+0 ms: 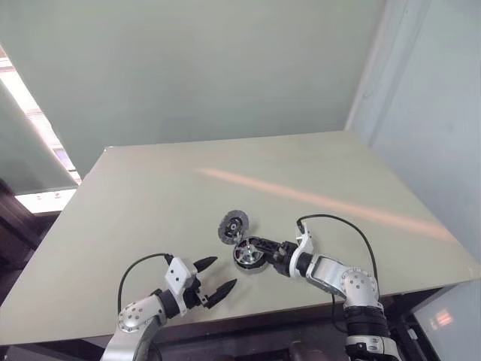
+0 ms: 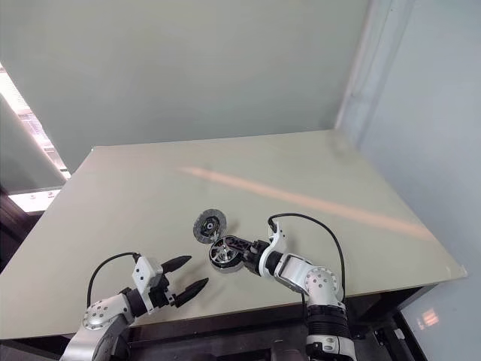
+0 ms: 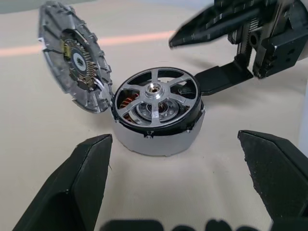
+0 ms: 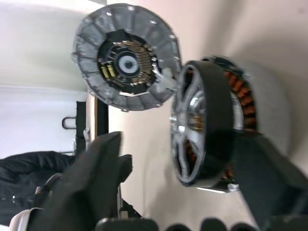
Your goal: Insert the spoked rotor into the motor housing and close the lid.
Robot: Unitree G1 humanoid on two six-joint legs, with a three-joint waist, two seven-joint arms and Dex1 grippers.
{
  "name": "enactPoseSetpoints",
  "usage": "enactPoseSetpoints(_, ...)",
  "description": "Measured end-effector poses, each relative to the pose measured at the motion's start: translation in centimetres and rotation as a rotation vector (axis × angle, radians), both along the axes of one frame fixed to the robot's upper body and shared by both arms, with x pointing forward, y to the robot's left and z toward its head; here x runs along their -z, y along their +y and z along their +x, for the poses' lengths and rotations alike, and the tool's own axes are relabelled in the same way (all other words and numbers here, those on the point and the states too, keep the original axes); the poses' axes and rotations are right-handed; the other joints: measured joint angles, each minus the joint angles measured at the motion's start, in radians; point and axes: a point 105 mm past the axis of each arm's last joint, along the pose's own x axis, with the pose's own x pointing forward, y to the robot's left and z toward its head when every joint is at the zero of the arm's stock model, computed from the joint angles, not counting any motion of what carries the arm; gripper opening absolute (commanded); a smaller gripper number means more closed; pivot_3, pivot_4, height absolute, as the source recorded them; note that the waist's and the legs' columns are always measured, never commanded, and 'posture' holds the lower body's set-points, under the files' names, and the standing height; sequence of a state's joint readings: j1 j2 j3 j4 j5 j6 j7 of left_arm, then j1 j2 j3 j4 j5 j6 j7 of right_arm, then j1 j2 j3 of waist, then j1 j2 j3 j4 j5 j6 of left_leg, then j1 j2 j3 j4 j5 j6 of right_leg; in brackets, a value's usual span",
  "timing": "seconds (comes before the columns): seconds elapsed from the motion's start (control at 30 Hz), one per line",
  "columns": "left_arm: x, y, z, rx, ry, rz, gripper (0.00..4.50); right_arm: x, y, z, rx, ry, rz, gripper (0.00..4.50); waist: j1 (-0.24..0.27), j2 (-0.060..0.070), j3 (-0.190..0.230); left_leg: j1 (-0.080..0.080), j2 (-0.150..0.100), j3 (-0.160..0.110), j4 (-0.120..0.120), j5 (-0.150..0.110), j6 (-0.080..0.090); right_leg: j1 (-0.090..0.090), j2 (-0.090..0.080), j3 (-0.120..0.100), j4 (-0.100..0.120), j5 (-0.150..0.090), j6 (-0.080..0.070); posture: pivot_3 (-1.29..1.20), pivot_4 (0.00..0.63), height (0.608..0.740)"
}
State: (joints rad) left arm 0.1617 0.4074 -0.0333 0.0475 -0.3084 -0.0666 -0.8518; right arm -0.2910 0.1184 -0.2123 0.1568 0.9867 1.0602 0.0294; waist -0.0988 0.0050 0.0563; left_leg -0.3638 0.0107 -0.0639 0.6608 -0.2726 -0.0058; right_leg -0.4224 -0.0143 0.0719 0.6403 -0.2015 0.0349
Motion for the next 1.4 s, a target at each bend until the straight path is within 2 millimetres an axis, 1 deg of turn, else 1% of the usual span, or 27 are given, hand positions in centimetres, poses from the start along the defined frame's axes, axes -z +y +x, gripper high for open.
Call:
enactPoseSetpoints(0.1,0.0,0.0,0.0,0.002,0.0,-0.001,4.5,-0.3,-0.6,-0.3,-0.002,-0.022,-0.022,4.1,0.002,0.0,0.0,0.0,0.0,0.0,0.0,0.0,0.0,0.0,0.0,0.0,0.0,0.0,0.0,0.0,0.0,0.74)
enactPoseSetpoints(0.17,0.0,0.0,0.0,0.002,0.0,-0.001,4.5,-0.4,-1.2,-1.1,-0.01,-0.039,-0.045,4.1,0.001,0.0,0.0,-0.001,-0.001,0.0,-0.001,0.0,0.0,-0.001,0.0,0.0,0.0,0.0,0.0,0.0,0.0,0.74)
enactPoseSetpoints(0.23,0.0,-0.1,0.0,0.004,0.0,-0.001,4.5,-0.5,-1.1,-1.9,-0.043,-0.053,-0.07,4.1,-0.002,0.0,0.0,-0.001,0.0,0.001,-0.001,0.0,0.0,-0.002,0.0,0.001,0.0,0.0,0.0,0.0,0.0,0.74)
enactPoseSetpoints(0.33,0.0,-0.3,0.0,0.011,-0.002,-0.003,4.5,-0.6,-1.8,-2.5,-0.108,-0.113,-0.191,4.1,-0.002,0.0,0.0,-0.001,0.0,0.001,0.0,0.0,0.0,-0.001,0.0,0.0,0.0,0.0,0.0,0.0,0.0,0.74)
enactPoseSetpoints(0.43,0.1,-0.2,0.0,0.013,0.003,-0.002,4.5,-0.8,-3.0,-2.3,-0.116,-0.191,-0.289,4.1,0.001,0.0,0.0,-0.001,0.0,0.001,0.001,0.0,0.0,-0.001,0.0,0.0,0.0,0.0,0.0,0.0,0.0,0.74)
enactPoseSetpoints(0.47,0.1,-0.2,0.0,0.012,0.004,-0.002,4.5,-1.1,-3.4,-1.9,-0.109,-0.244,-0.327,4.1,0.001,0.0,0.0,-0.001,0.0,0.001,0.001,0.0,0.0,-0.001,0.0,0.0,0.0,0.0,0.0,0.0,0.0,0.74)
enactPoseSetpoints(0.57,0.1,-0.3,0.1,0.014,0.0,-0.002,4.5,-2.1,-3.2,-0.9,-0.088,-0.439,-0.414,3.49,-0.001,-0.001,0.0,0.0,0.0,0.001,0.0,0.0,0.0,-0.001,0.0,0.0,0.0,0.0,0.0,0.0,0.0,0.74)
enactPoseSetpoints(0.63,0.0,-0.3,0.2,0.016,-0.004,-0.002,4.5,-2.8,-2.5,-0.6,-0.093,-0.547,-0.43,2.78,-0.001,-0.001,0.0,0.0,0.0,0.001,-0.001,0.0,0.0,-0.001,0.0,0.0,0.0,0.0,0.0,0.0,0.0,0.74)
enactPoseSetpoints(0.7,-0.1,-0.3,0.2,0.016,-0.005,-0.001,4.5,-3.1,-1.1,-0.8,-0.141,-0.662,-0.467,2.06,0.0,-0.001,0.0,0.0,0.0,0.0,-0.001,0.0,0.0,-0.001,0.0,-0.001,0.0,0.0,0.0,0.0,0.0,0.74)
enactPoseSetpoints(0.73,-0.1,-0.3,0.3,0.016,-0.006,-0.001,4.5,-3.1,-0.4,-0.9,-0.168,-0.719,-0.492,1.68,0.0,-0.001,0.0,0.0,0.0,0.001,-0.001,0.0,0.0,-0.001,0.0,-0.001,0.0,0.0,0.0,0.0,0.0,0.74)
enactPoseSetpoints(0.77,-0.1,-0.3,0.3,0.017,-0.007,-0.001,4.5,-3.1,0.1,-0.9,-0.183,-0.755,-0.508,1.36,0.0,-0.001,0.0,0.0,0.0,0.001,0.0,0.0,0.0,-0.001,0.0,0.0,0.0,0.0,0.0,0.0,0.0,0.74)
enactPoseSetpoints(0.87,-0.1,-0.3,0.3,0.016,-0.006,0.0,4.5,-2.6,1.5,-0.9,-0.233,-0.867,-0.578,0.21,0.002,-0.002,0.0,0.0,0.0,0.001,0.001,0.0,0.0,0.0,0.0,0.0,0.0,0.0,0.0,0.0,0.0,0.74)
enactPoseSetpoints(0.9,0.0,-0.3,0.3,0.016,-0.005,0.0,4.5,-2.4,1.8,-0.7,-0.246,-0.897,-0.608,0.02,0.002,-0.003,0.0,0.0,0.0,0.001,0.001,0.0,0.0,0.0,0.0,0.0,0.0,0.0,0.0,0.0,0.0,0.74)
enactPoseSetpoints(0.97,0.0,-0.2,0.3,0.015,-0.004,0.001,4.5,-2.3,2.1,-0.4,-0.256,-0.94,-0.645,0.02,0.003,-0.004,0.0,0.0,0.0,0.0,0.002,0.0,0.0,0.0,0.0,0.0,0.0,0.0,0.0,0.0,0.0,0.74)
enactPoseSetpoints(1.07,0.0,-0.2,0.3,0.015,-0.004,0.001,4.5,-1.4,2.8,0.3,-0.27,-0.96,-0.691,0.02,0.002,-0.005,0.0,0.001,0.0,0.0,0.001,0.0,0.0,0.0,0.0,0.0,0.001,0.0,0.0,0.0,0.0,0.74)
enactPoseSetpoints(1.13,0.0,-0.2,0.3,0.015,-0.004,0.001,4.5,-0.2,2.9,0.4,-0.296,-0.945,-0.724,0.02,0.003,-0.005,0.0,0.001,0.0,0.0,0.0,0.0,0.0,0.0,0.0,0.0,0.001,0.0,0.0,0.0,0.0,0.74)
enactPoseSetpoints(1.23,0.0,-0.2,0.3,0.014,-0.004,0.001,4.5,2.1,2.5,0.2,-0.349,-0.899,-0.779,0.02,0.003,-0.005,0.0,0.001,0.0,0.001,0.0,0.0,0.0,0.0,0.0,0.0,0.0,0.0,0.0,0.0,0.0,0.74)
enactPoseSetpoints(1.3,0.0,-0.2,0.3,0.014,-0.004,0.001,4.5,2.7,2.5,0.2,-0.376,-0.901,-0.798,0.02,0.003,-0.005,0.0,0.002,0.0,0.001,0.0,0.0,0.0,0.001,0.0,0.0,0.001,0.0,0.0,0.0,0.0,0.74)
enactPoseSetpoints(1.4,0.0,-0.2,0.3,0.013,-0.004,0.001,4.5,2.8,2.5,0.1,-0.382,-0.912,-0.801,0.02,0.003,-0.005,-0.001,0.004,0.0,0.0,0.001,0.0,0.0,0.003,0.0,0.0,0.001,0.0,0.0,0.0,0.0,0.74)
